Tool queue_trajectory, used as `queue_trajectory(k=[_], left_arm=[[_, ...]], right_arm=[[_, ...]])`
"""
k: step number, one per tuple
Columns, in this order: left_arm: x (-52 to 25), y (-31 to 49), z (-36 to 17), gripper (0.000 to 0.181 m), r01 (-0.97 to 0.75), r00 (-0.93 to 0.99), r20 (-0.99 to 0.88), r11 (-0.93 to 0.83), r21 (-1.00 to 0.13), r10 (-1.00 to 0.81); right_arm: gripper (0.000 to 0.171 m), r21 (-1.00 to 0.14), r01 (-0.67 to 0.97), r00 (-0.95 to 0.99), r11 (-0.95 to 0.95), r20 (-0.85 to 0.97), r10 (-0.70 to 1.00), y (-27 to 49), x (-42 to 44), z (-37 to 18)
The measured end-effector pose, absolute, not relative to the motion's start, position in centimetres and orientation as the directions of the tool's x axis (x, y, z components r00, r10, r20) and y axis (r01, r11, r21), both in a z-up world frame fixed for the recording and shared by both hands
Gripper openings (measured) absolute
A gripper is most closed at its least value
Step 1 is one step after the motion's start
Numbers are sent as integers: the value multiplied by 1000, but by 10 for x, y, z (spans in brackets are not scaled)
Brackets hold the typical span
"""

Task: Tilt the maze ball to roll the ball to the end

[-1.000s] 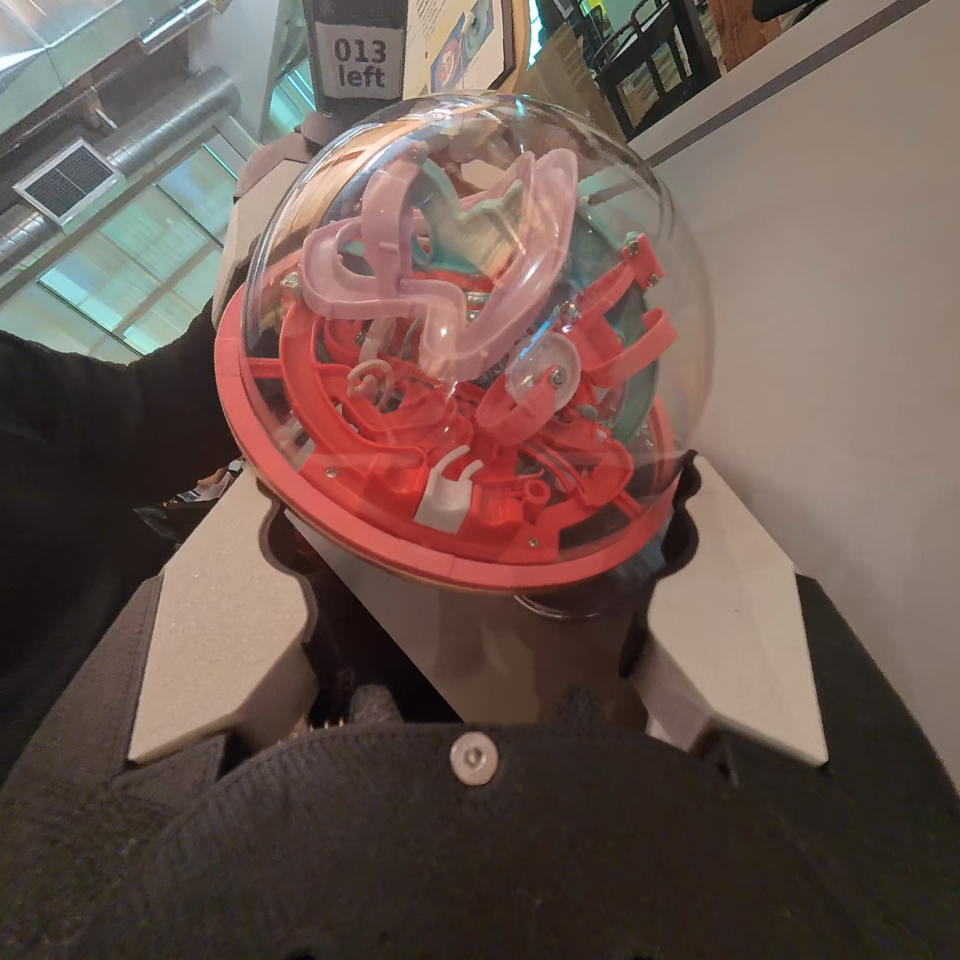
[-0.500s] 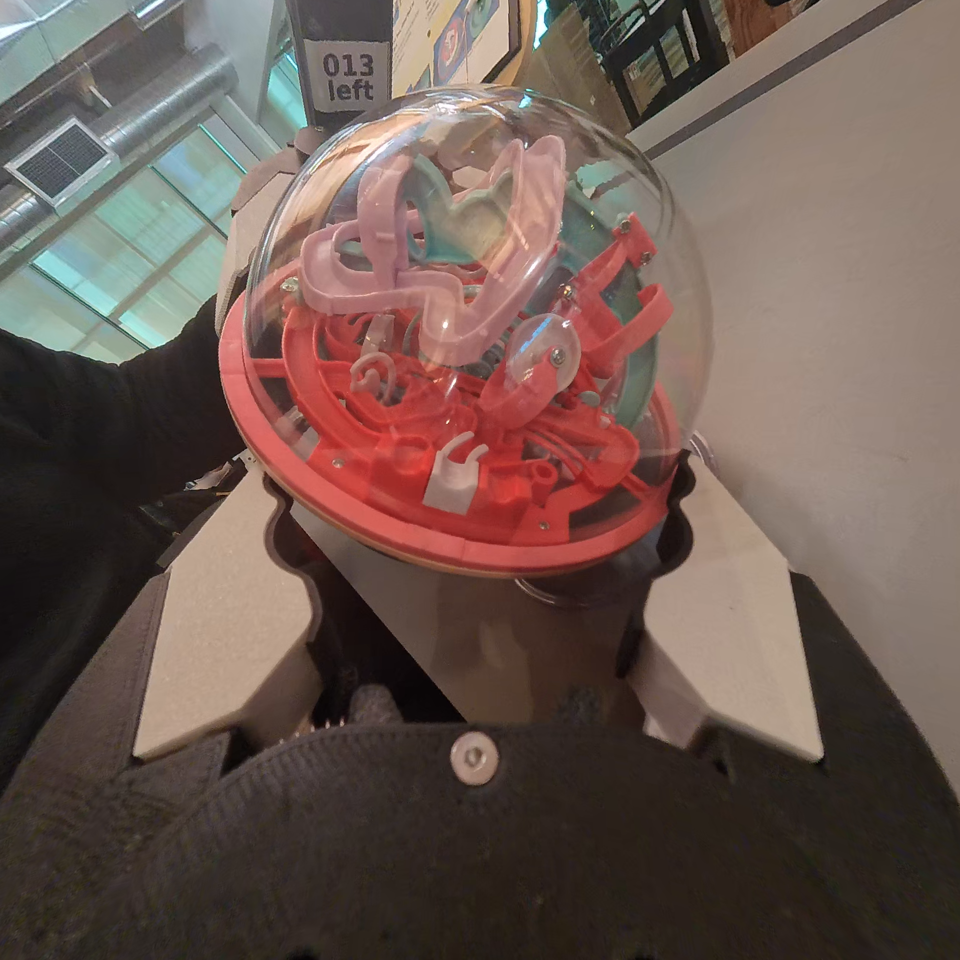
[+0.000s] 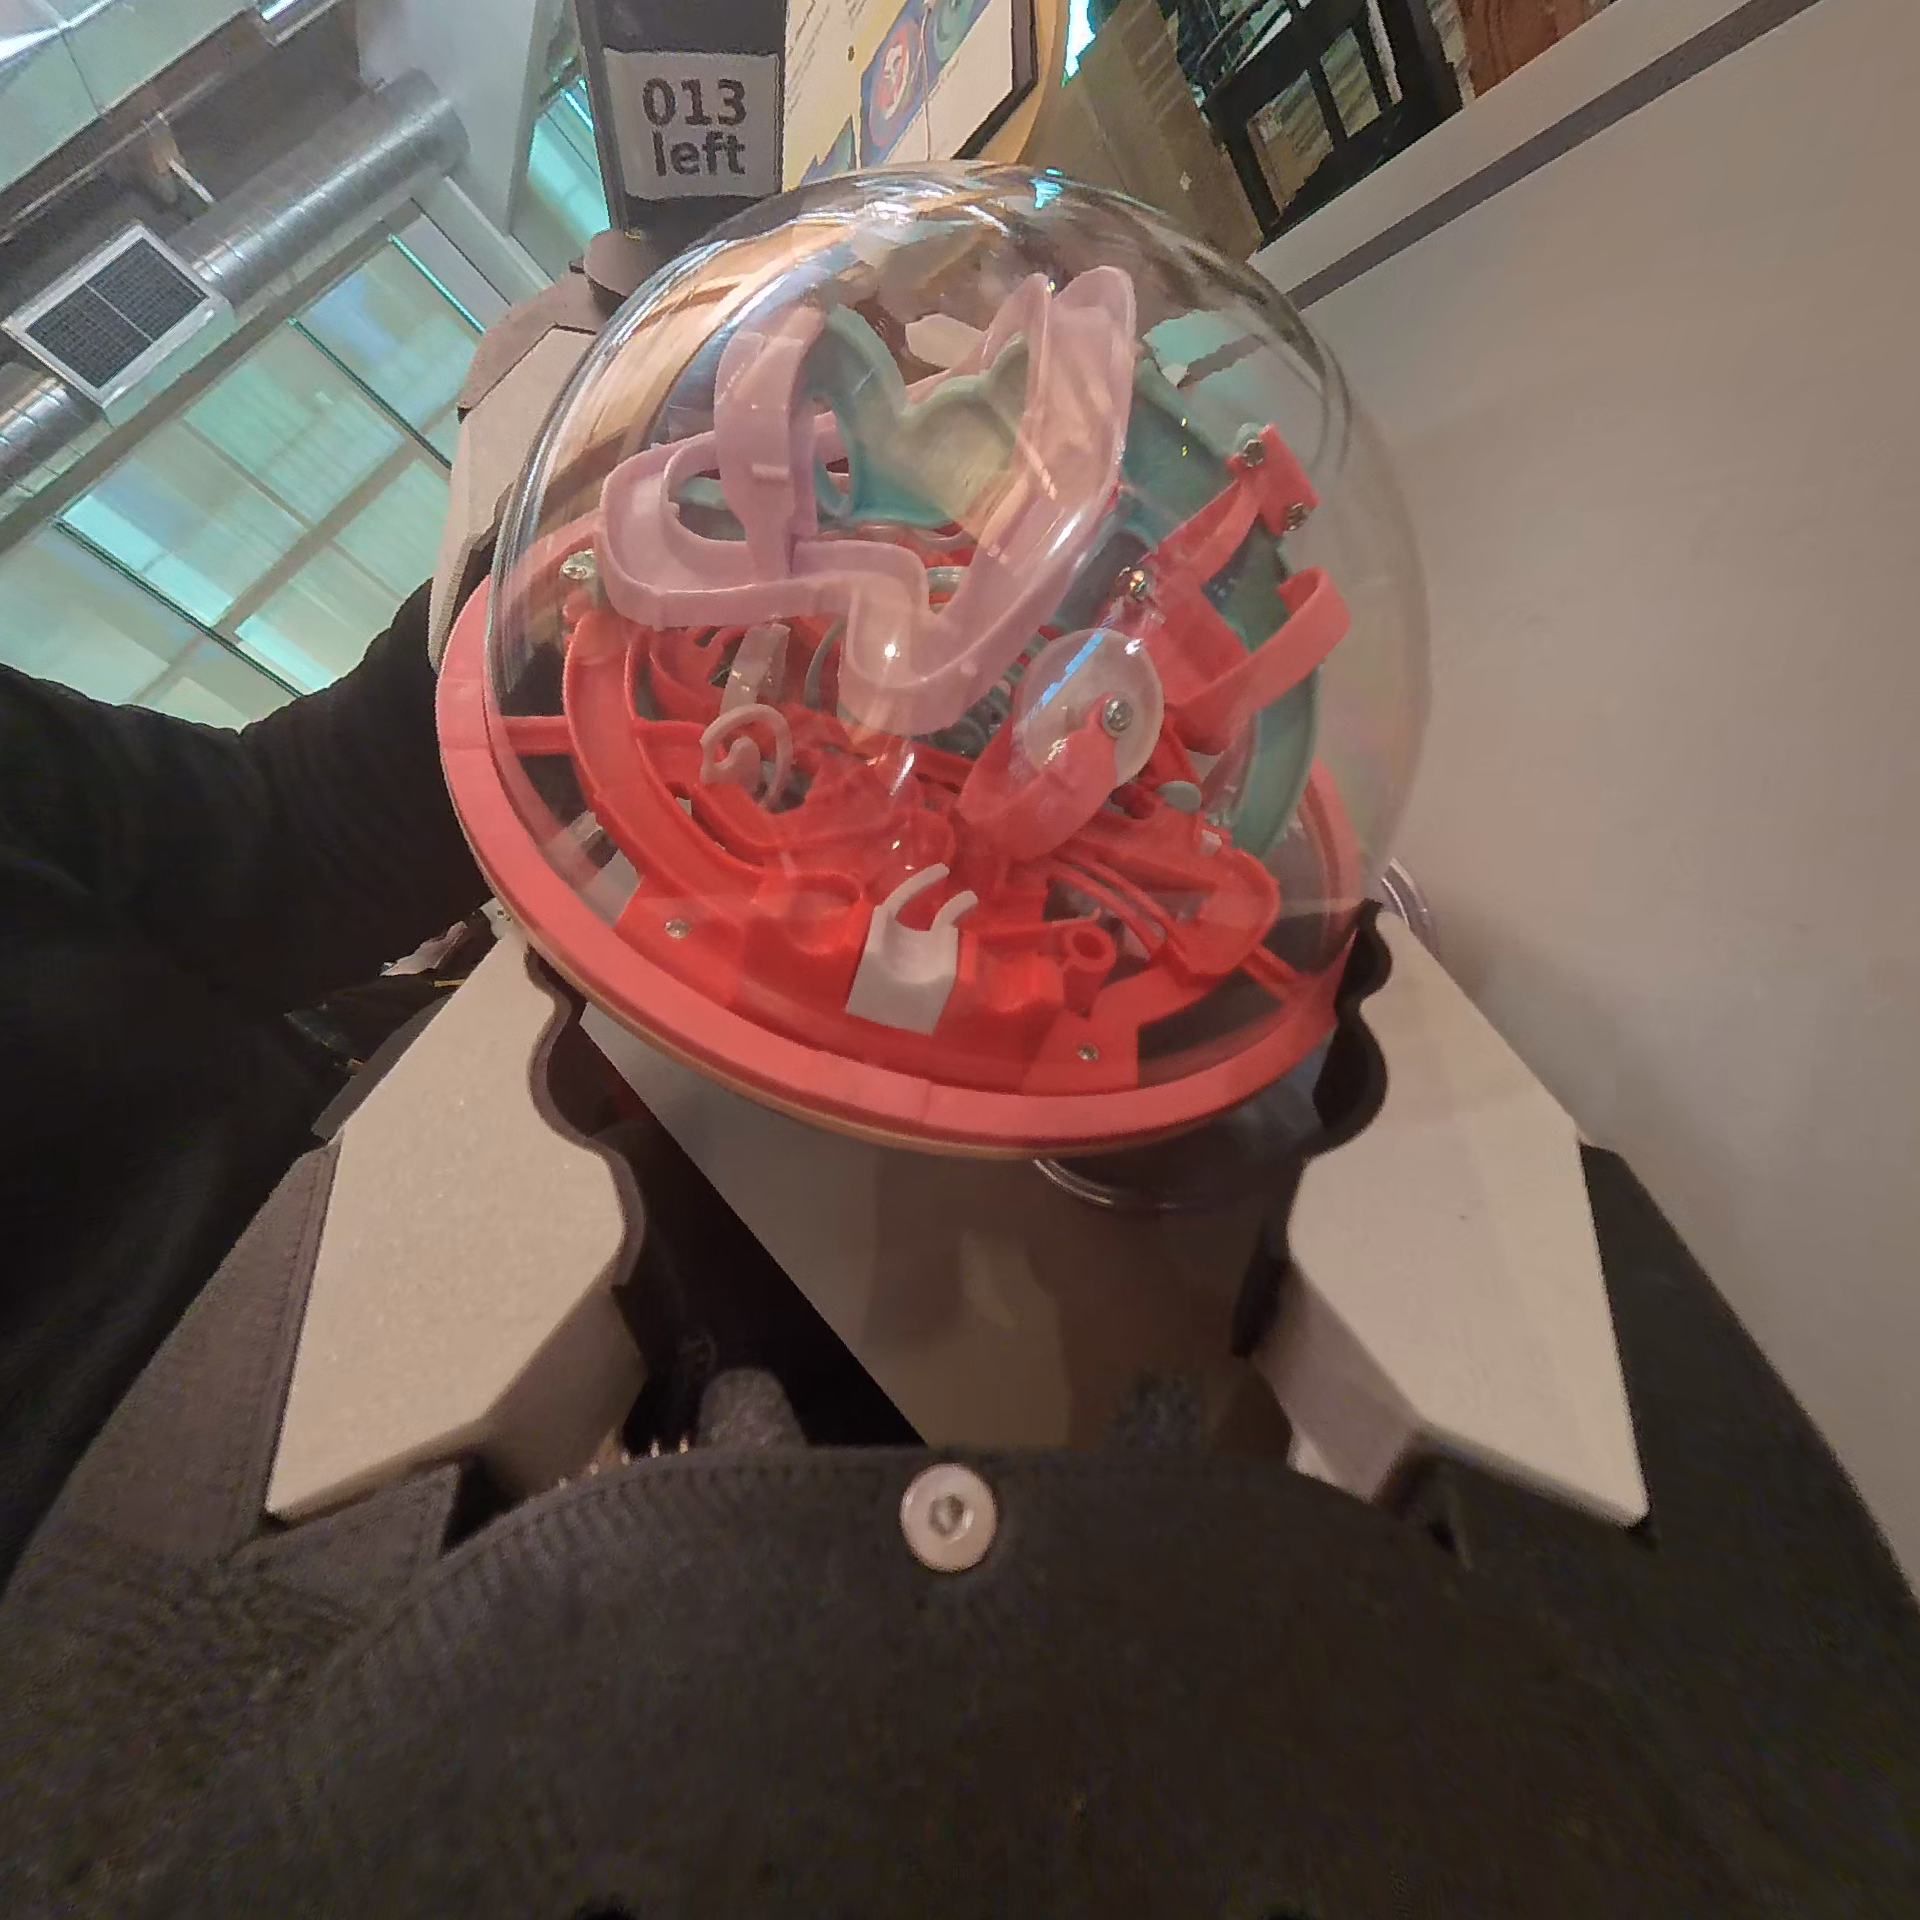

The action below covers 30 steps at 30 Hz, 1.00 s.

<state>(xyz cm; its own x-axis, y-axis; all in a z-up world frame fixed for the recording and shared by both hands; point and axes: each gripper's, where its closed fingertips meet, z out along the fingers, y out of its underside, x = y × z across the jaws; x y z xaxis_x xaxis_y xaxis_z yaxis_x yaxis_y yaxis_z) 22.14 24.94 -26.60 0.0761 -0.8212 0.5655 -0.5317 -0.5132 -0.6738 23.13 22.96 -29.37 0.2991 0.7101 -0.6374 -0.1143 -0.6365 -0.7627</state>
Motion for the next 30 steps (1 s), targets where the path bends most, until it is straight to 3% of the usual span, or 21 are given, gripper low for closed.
queue_trajectory(k=[30], left_arm=[[219, 256, -267, 158, -588, 45, 582, -493, -641, -812]], right_arm=[[144, -757, -32, 321, -653, -627, 710, 236, 229, -295]])
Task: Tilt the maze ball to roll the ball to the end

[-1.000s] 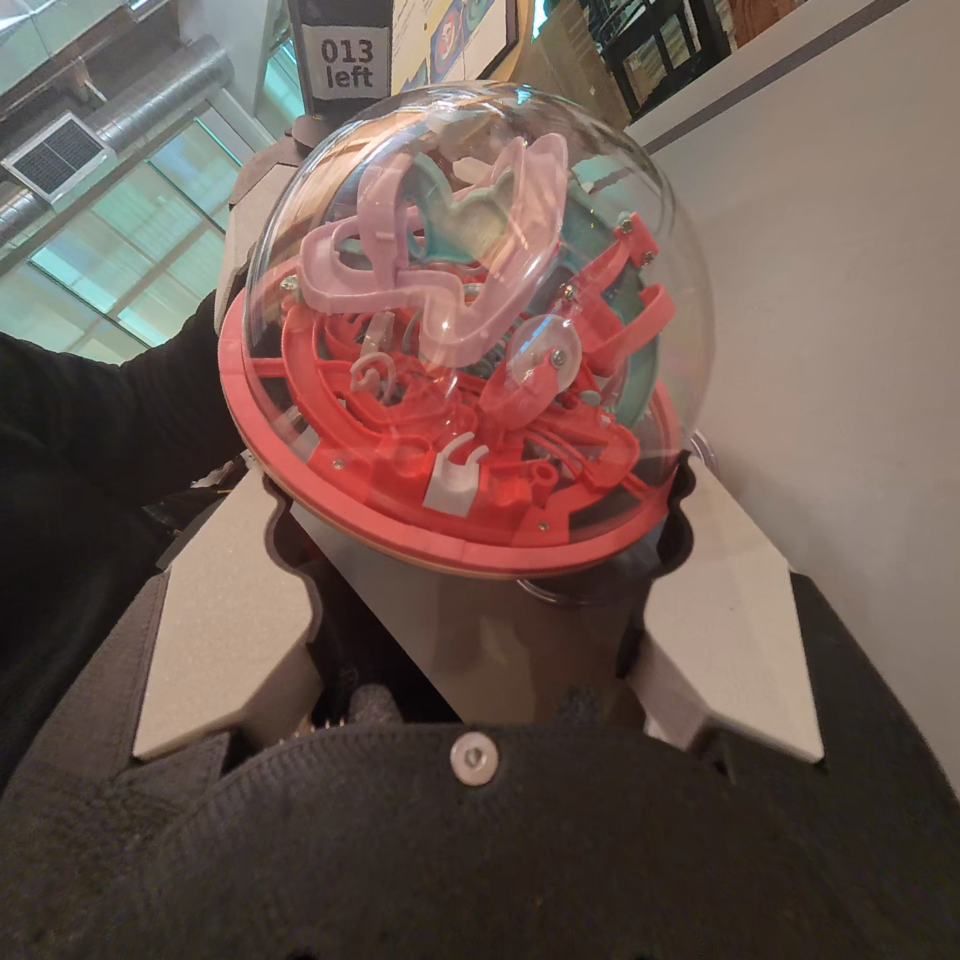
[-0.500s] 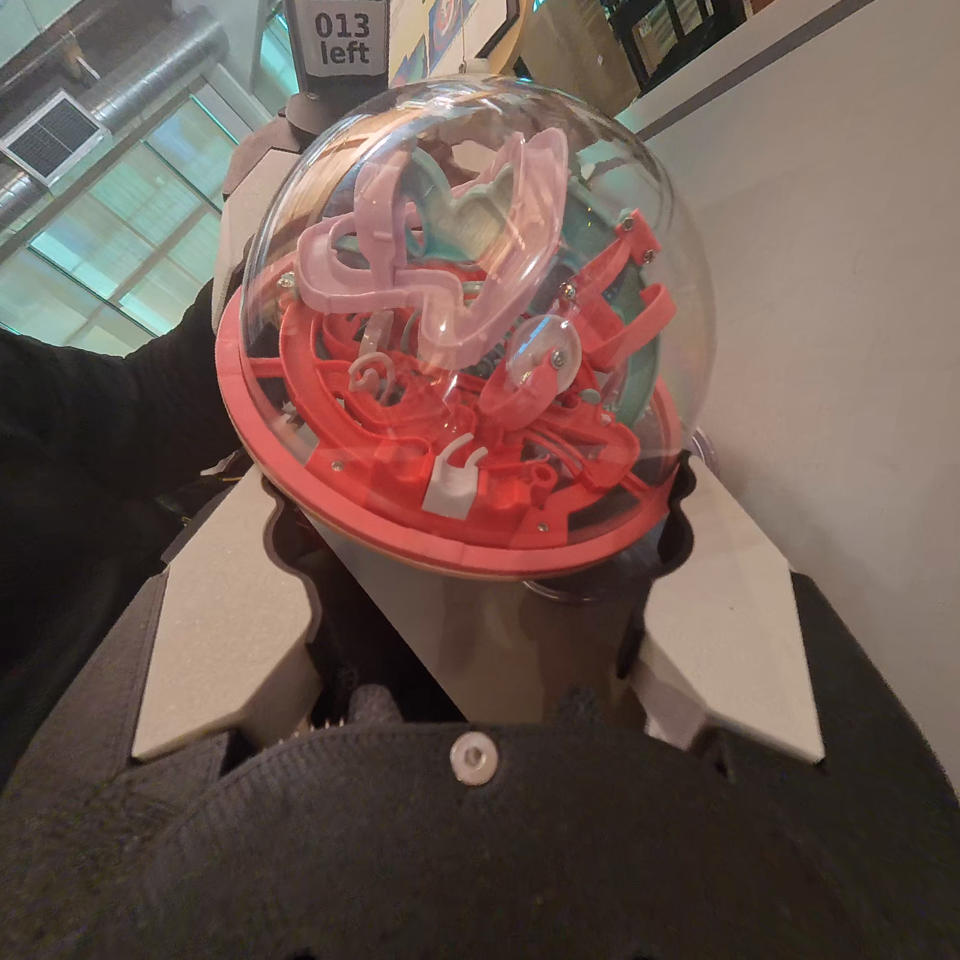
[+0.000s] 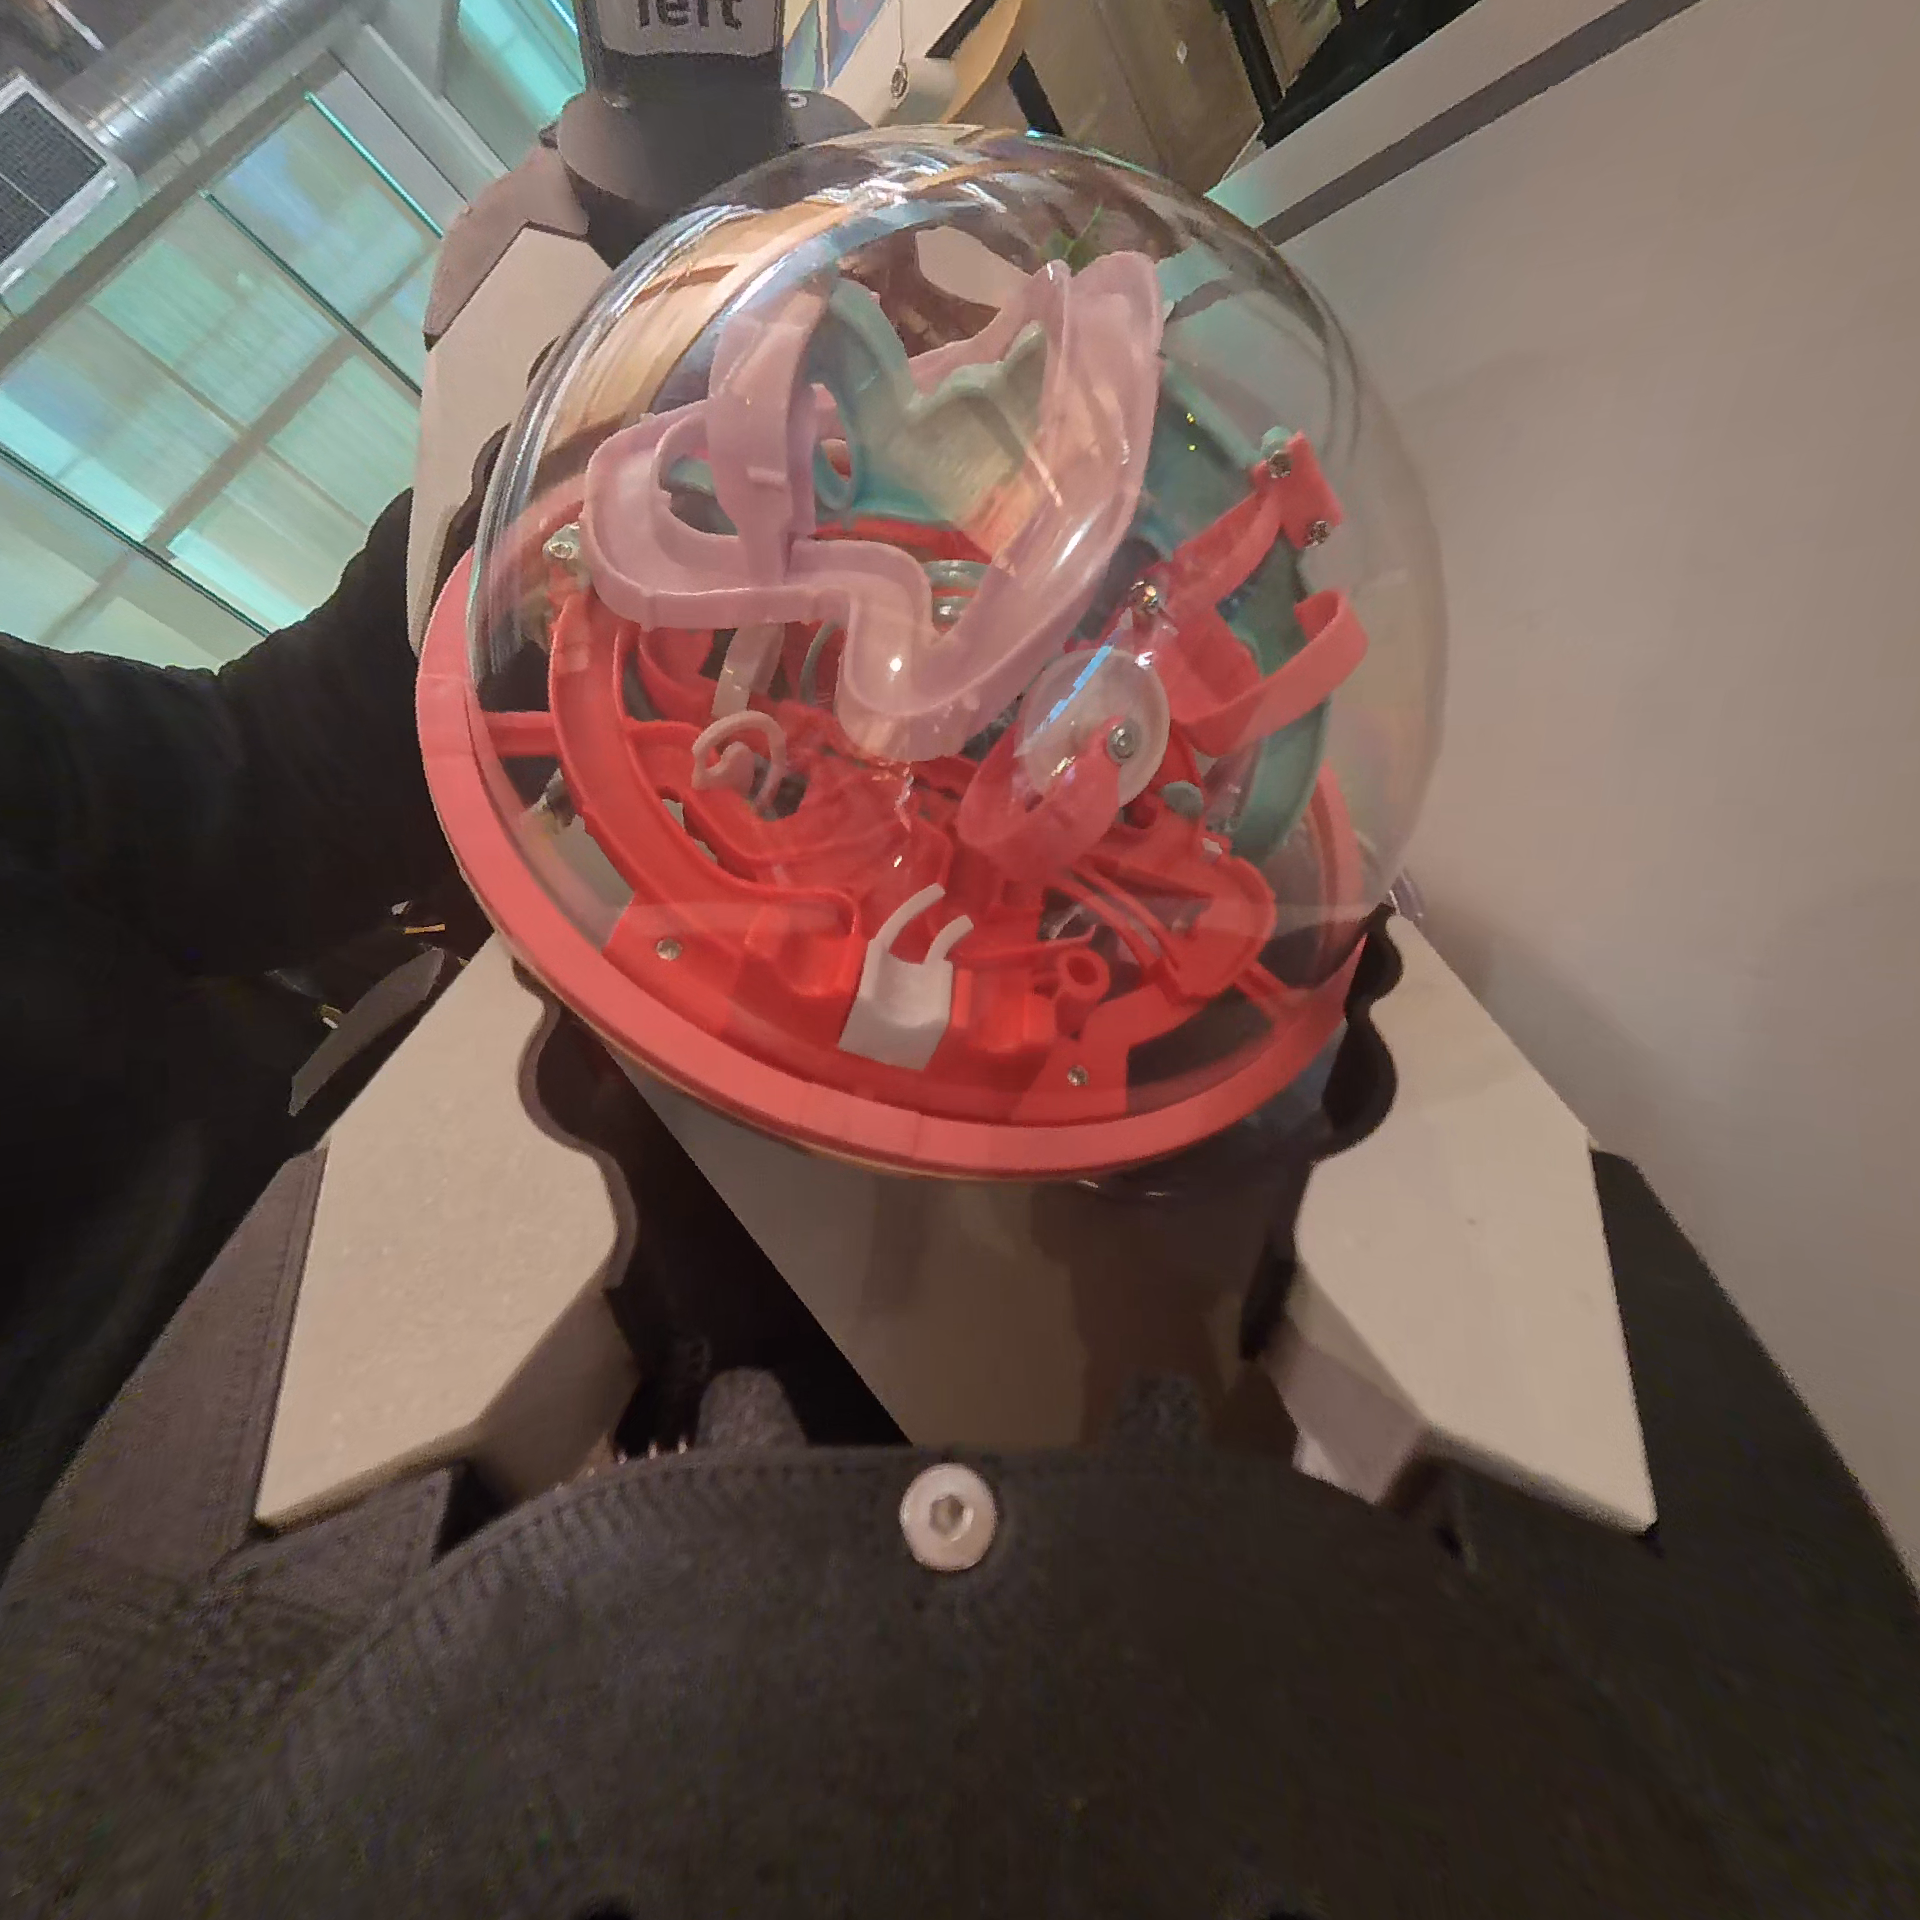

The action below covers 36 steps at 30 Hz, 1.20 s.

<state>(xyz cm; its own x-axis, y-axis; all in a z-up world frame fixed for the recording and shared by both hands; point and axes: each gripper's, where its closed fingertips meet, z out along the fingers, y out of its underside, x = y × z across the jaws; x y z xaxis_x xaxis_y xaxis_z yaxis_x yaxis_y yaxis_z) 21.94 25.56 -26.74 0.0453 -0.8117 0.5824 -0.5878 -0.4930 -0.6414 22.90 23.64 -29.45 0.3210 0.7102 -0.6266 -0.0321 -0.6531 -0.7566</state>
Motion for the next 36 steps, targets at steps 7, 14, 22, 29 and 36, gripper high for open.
queue_trajectory(k=[7, 14, 22, 29, 36], left_arm=[[218, 258, -268, 158, -617, 36, 597, -488, -618, -802], [216, 260, -269, 158, -650, 17, 599, -464, -601, -800], [214, 261, -270, 158, -687, -5, 605, -437, -581, -796], [210, 261, -272, 158, -738, -34, 600, -385, -554, -799], [209, 263, -273, 158, -775, -33, 619, -371, -511, -784]], right_arm=[[144, -742, -25, 328, -670, -640, 695, 239, 229, -294], [144, -738, -30, 343, -674, -641, 686, 241, 227, -294], [144, -734, -41, 362, -678, -643, 675, 243, 225, -294], [144, -742, -47, 386, -668, -631, 673, 245, 223, -294], [146, -753, -35, 403, -657, -612, 680, 246, 222, -296]])
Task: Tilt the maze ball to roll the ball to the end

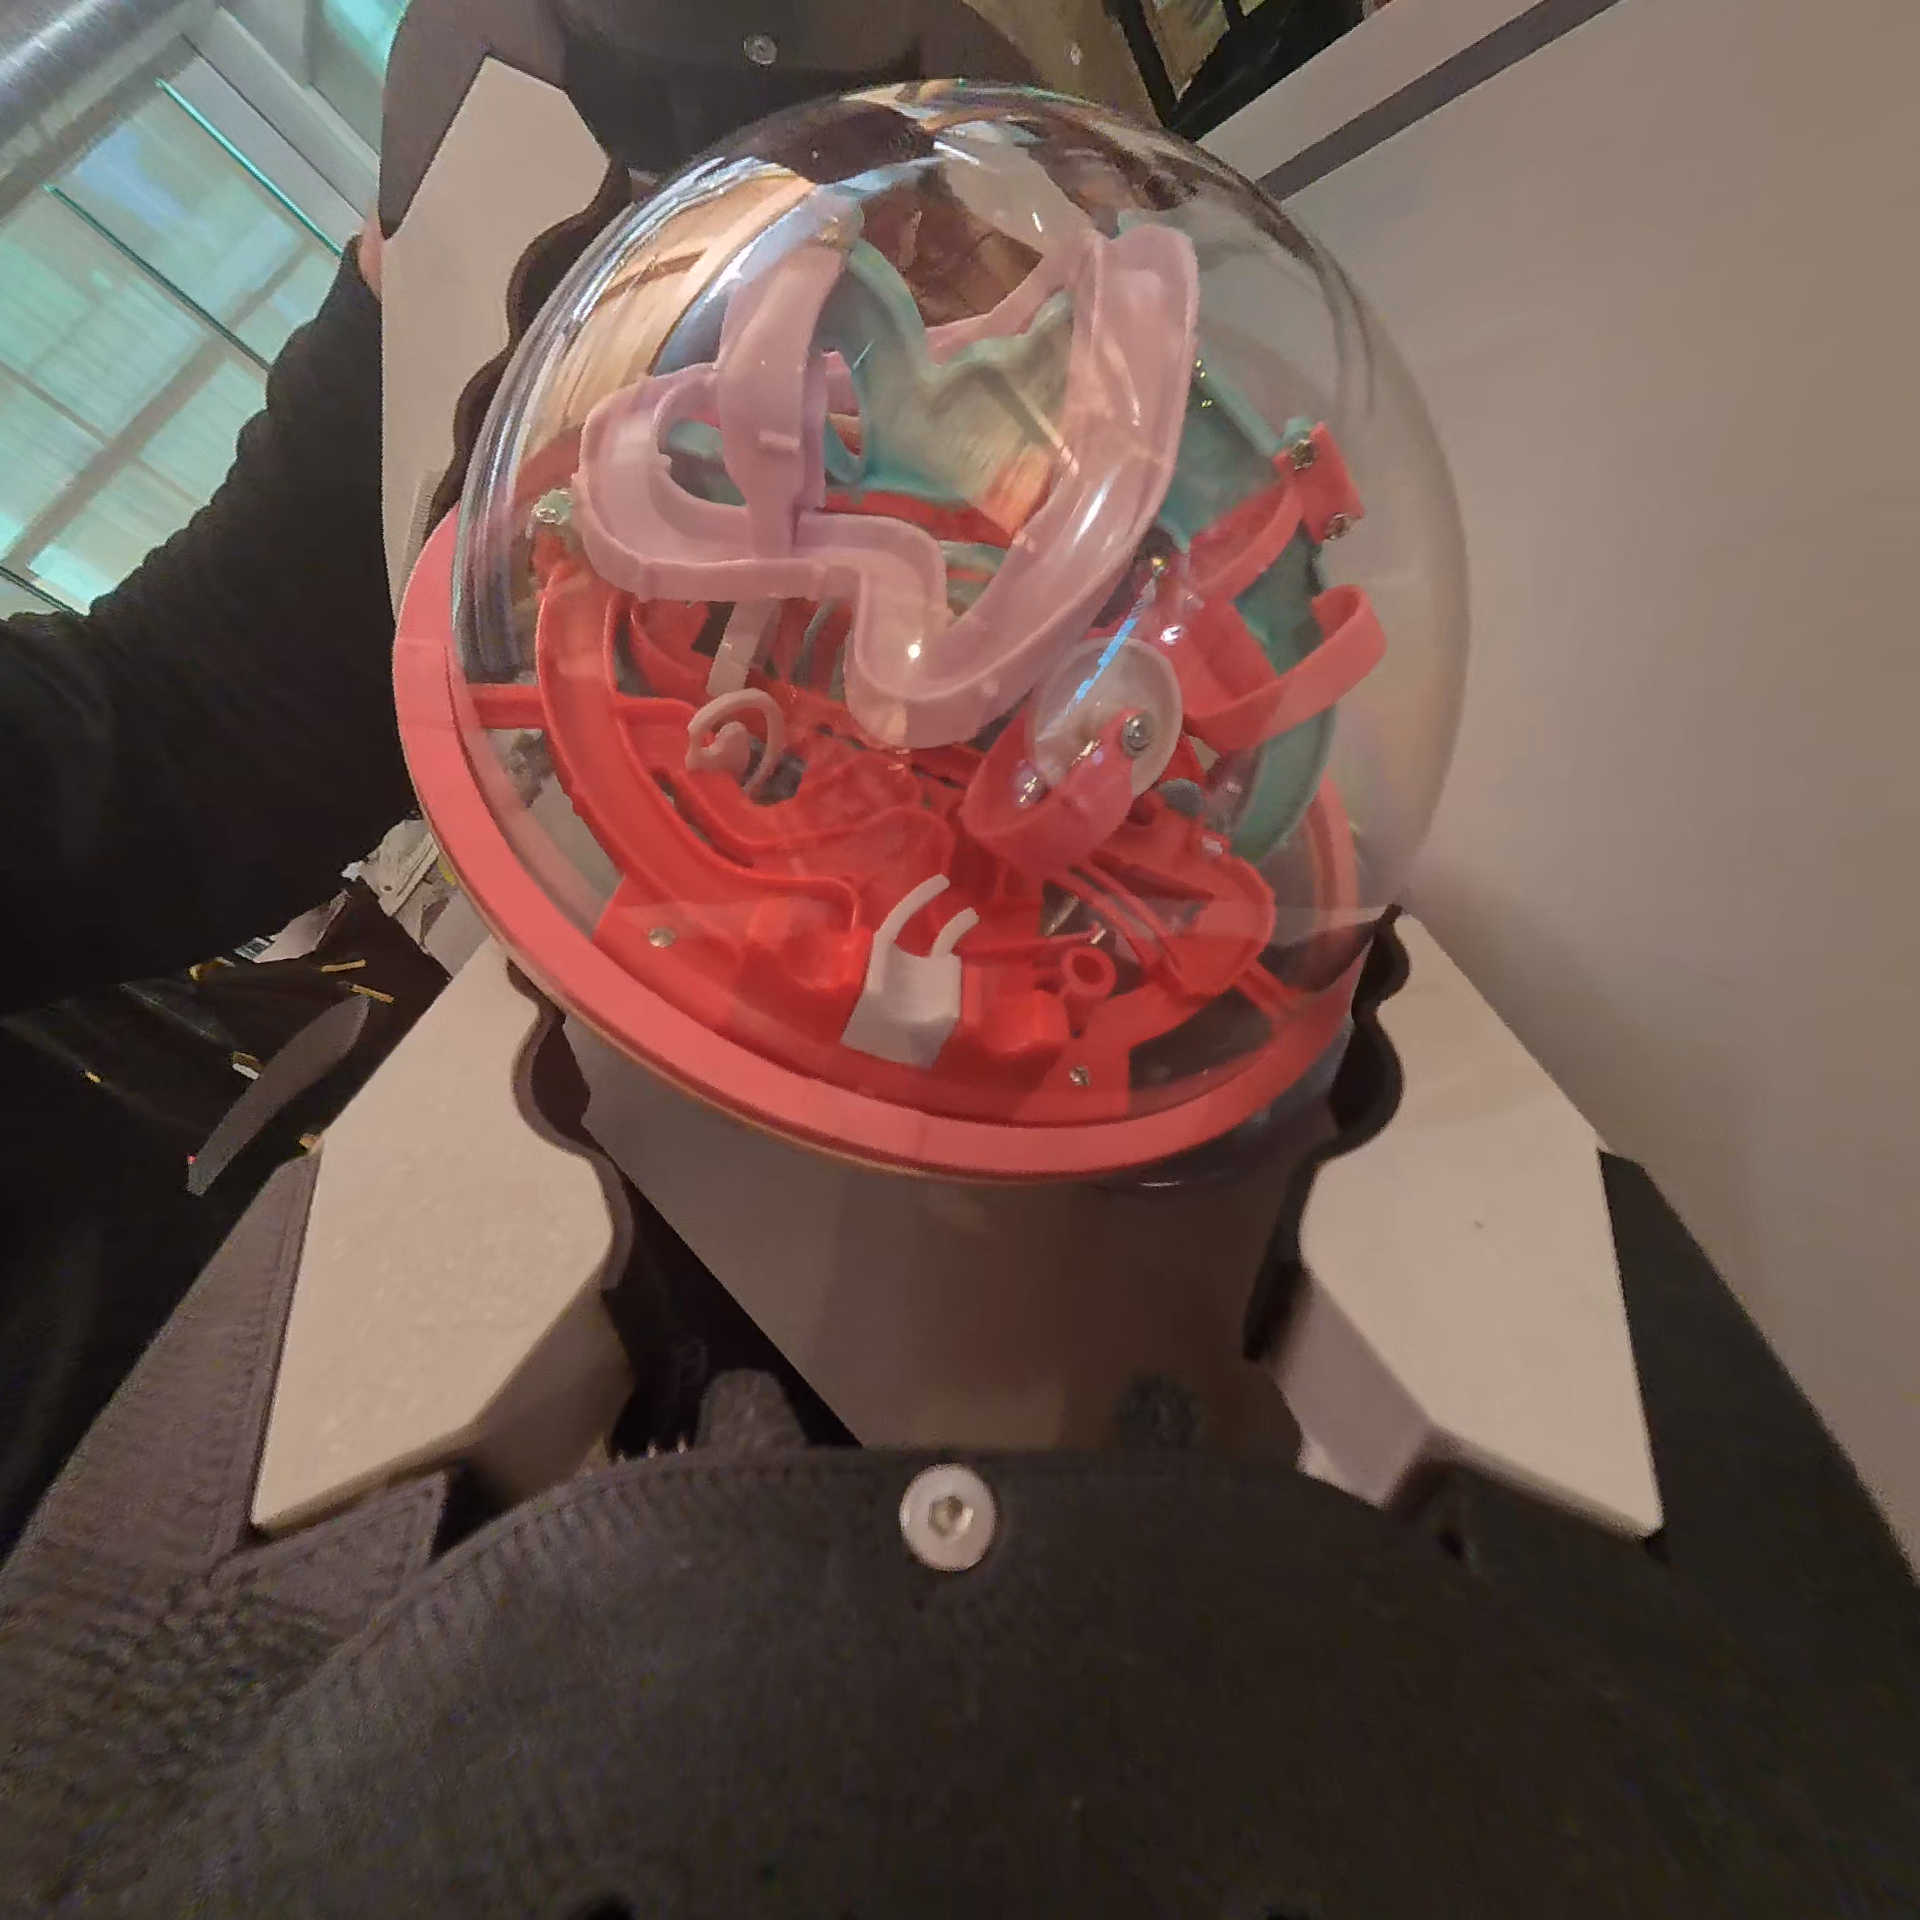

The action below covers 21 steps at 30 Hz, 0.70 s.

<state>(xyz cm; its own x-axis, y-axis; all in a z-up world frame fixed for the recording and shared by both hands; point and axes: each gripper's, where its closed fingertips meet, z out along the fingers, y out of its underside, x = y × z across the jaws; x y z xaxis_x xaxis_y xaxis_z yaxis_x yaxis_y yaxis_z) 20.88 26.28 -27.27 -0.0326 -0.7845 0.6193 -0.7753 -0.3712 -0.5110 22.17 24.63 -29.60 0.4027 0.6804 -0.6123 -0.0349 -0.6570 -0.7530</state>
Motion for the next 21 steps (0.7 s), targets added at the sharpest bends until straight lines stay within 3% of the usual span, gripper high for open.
queue_trajectory(k=[21], left_arm=[[208, 265, -272, 157, -737, 22, 609, -424, -526, -793]], right_arm=[[145, -758, -48, 392, -651, -614, 686, 248, 222, -296]])
